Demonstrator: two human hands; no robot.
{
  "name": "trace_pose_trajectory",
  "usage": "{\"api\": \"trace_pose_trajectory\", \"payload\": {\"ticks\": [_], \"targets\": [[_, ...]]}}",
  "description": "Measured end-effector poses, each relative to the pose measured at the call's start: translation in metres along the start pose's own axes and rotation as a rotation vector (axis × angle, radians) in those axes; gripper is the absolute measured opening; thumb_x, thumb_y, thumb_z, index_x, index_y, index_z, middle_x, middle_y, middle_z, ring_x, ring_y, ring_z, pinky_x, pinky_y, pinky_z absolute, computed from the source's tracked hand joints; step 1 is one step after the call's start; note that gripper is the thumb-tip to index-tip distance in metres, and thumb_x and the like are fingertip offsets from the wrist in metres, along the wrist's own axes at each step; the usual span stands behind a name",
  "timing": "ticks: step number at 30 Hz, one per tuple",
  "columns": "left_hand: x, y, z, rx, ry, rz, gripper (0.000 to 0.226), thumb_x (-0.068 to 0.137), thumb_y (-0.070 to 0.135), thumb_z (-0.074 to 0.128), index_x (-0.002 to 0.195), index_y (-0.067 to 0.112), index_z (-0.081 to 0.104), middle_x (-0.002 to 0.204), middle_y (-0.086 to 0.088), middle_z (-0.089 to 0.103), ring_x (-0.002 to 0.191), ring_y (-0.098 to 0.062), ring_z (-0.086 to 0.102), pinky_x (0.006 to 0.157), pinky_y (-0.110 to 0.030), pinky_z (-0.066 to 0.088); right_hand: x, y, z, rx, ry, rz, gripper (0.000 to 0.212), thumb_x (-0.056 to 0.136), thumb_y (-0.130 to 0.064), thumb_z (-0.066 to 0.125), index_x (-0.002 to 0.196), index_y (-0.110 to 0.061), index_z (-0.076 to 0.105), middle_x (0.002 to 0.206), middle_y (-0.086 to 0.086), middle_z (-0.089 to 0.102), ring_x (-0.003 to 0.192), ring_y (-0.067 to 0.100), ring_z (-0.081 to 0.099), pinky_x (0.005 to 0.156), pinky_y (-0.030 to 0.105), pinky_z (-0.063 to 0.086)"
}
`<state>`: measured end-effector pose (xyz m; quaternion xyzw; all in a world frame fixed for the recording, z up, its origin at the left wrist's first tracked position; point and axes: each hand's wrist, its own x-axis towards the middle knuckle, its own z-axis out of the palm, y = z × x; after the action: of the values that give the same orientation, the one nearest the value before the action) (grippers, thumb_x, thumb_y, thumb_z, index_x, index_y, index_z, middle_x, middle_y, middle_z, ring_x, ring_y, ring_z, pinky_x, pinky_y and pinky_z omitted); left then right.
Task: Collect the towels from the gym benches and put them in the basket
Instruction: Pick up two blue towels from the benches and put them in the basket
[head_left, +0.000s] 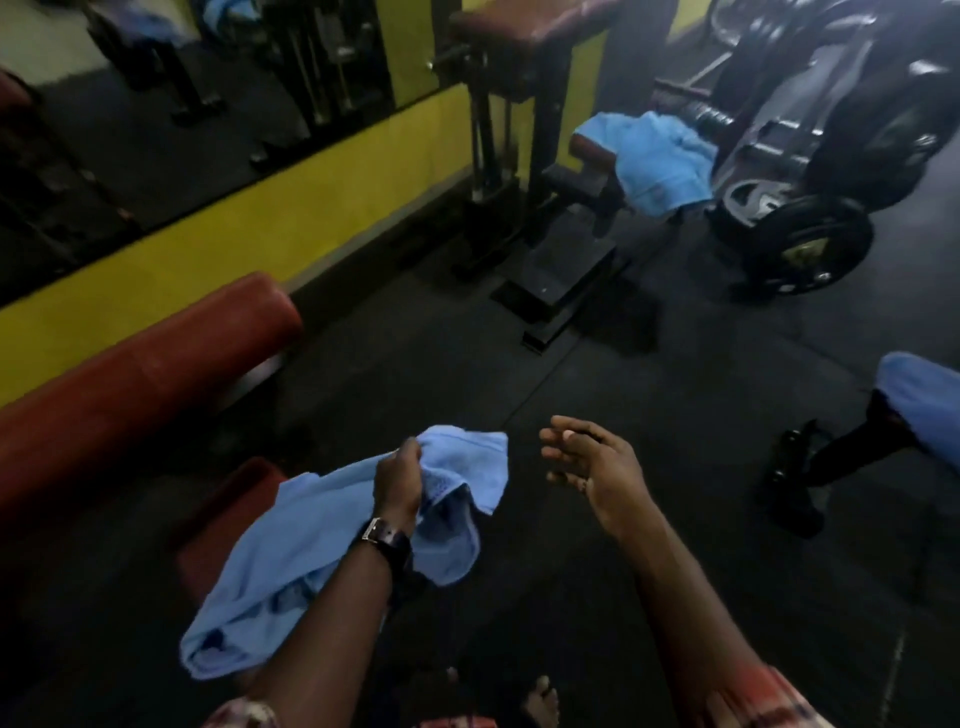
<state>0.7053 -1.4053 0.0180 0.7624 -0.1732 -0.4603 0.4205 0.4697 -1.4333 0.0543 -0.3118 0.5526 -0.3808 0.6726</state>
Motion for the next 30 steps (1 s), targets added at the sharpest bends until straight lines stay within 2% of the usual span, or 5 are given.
{"api": "trace_pose_trajectory", "payload": {"ticks": [2, 7, 13, 20, 30], "targets": [[-0.014, 0.026, 0.035, 0.020, -0.038, 0.116, 0.031, 0.080, 0.042, 0.067, 0.068, 0.013, 0.069, 0.066, 0.003, 0.068, 0.065, -0.017, 0.061, 0.065, -0.034, 0.048, 0.006, -0.020, -0.027, 0.038, 0.027, -0.033, 0.021, 0.096, -0.009, 0.053, 0.106, -0.015, 0.071, 0.103, 0.010, 0.076, 0.089, 0.022, 0.071, 0.068, 0.036, 0.056], [-0.021, 0.077, 0.108, -0.054, -0.090, 0.235, 0.011, 0.073, 0.013, 0.075, 0.082, 0.008, 0.071, 0.061, 0.001, 0.063, 0.052, -0.015, 0.053, 0.043, -0.021, 0.041, 0.034, -0.075, -0.072, 0.098, 0.066, -0.138, 0.021, 0.094, -0.007, 0.053, 0.098, -0.017, 0.072, 0.098, 0.007, 0.077, 0.084, 0.021, 0.069, 0.068, 0.036, 0.055], [0.007, 0.123, 0.180, -0.007, -0.085, 0.379, 0.012, 0.063, 0.013, 0.071, 0.074, 0.012, 0.066, 0.068, 0.000, 0.064, 0.057, -0.014, 0.055, 0.056, -0.028, 0.047, 0.086, -0.129, -0.117, 0.104, 0.121, -0.219, 0.022, 0.094, -0.008, 0.054, 0.102, -0.017, 0.072, 0.109, 0.008, 0.073, 0.095, 0.020, 0.066, 0.074, 0.040, 0.054], [0.083, 0.190, 0.273, 0.019, -0.084, 0.454, 0.016, 0.060, 0.010, 0.066, 0.069, 0.007, 0.053, 0.059, 0.005, 0.053, 0.044, -0.002, 0.043, 0.041, -0.018, 0.039, 0.185, -0.210, -0.177, 0.067, 0.219, -0.221, 0.022, 0.096, -0.010, 0.054, 0.107, -0.016, 0.072, 0.114, 0.009, 0.073, 0.105, 0.026, 0.066, 0.076, 0.041, 0.055], [0.154, 0.308, 0.379, -0.006, -0.152, 0.509, 0.034, 0.067, -0.001, 0.065, 0.096, 0.017, 0.061, 0.088, -0.001, 0.070, 0.076, -0.016, 0.066, 0.070, -0.031, 0.055, 0.318, -0.320, -0.204, 0.125, 0.251, -0.240, 0.024, 0.096, -0.007, 0.053, 0.114, -0.009, 0.068, 0.112, 0.008, 0.071, 0.090, 0.017, 0.066, 0.070, 0.036, 0.054]]}}
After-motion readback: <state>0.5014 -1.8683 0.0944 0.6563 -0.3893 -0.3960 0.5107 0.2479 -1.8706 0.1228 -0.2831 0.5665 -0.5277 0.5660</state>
